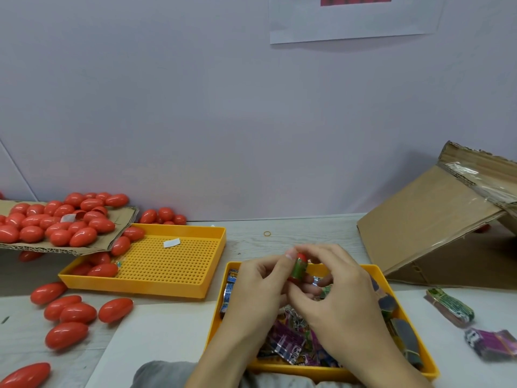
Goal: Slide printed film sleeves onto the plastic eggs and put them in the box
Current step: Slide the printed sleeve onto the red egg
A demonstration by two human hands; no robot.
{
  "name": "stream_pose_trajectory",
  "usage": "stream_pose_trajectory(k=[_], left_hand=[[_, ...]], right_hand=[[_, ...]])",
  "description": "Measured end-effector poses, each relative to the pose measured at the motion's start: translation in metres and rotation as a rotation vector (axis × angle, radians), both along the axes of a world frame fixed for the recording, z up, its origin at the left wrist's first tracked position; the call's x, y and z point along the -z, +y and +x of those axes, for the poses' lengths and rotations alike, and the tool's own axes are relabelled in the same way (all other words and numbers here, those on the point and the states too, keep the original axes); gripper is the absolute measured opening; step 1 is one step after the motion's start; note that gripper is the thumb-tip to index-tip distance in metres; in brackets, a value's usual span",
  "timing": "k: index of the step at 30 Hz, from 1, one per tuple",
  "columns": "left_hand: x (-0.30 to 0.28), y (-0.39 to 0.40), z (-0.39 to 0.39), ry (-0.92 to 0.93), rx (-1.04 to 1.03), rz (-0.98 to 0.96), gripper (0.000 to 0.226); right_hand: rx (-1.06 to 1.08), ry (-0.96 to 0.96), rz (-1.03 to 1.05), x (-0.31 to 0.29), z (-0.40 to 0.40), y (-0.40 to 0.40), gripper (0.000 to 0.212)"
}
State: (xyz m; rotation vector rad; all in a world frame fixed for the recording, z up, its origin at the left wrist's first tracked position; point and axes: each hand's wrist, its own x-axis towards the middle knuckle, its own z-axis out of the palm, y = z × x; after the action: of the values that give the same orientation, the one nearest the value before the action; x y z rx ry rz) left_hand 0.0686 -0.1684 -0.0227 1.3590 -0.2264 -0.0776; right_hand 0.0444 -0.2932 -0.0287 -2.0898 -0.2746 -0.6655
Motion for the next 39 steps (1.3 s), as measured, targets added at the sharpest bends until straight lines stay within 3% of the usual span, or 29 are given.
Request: stream_pose_trajectory(k=[4, 7, 13, 17, 23, 31, 39], left_hand=[[-0.0041, 0.0007, -0.0004, 0.195, 0.102, -0.238, 0.043], [-0.004, -0.0003, -0.0006, 0.256, 0.119, -0.29, 0.045], [-0.0037, 0.0005, -0.0004, 0.121, 0.08, -0.154, 0.03], [-0.0032, 0.0019, -0.0017, 0.108, 0.122, -0.131, 0.033], [-0.0029, 0.0042, -0.0014, 0.136, 0.126, -0.128, 0.03], [-0.0035, 0.0023, -0.003, 0.281, 0.13, -0.175, 0.042], [-0.0022, 0.0031, -0.0035, 0.284, 0.139, -0.173, 0.04]], right_hand=[[-0.057, 0.003, 0.123, -0.002, -0.0012, 0.0017, 0.047], [-0.061, 0.012, 0.119, -0.0027, -0.0008, 0.0015, 0.046], [0.01, -0.022, 0.037, -0.0009, 0.0015, 0.0001, 0.045], [-0.014, -0.004, 0.009, 0.0009, 0.0023, -0.0024, 0.046], [-0.054, 0.019, 0.016, -0.0004, 0.0021, -0.0036, 0.044], [-0.074, 0.058, 0.085, -0.0004, 0.0024, -0.0039, 0.038], [-0.114, 0.1, 0.088, -0.0017, 0.0019, -0.0042, 0.039]])
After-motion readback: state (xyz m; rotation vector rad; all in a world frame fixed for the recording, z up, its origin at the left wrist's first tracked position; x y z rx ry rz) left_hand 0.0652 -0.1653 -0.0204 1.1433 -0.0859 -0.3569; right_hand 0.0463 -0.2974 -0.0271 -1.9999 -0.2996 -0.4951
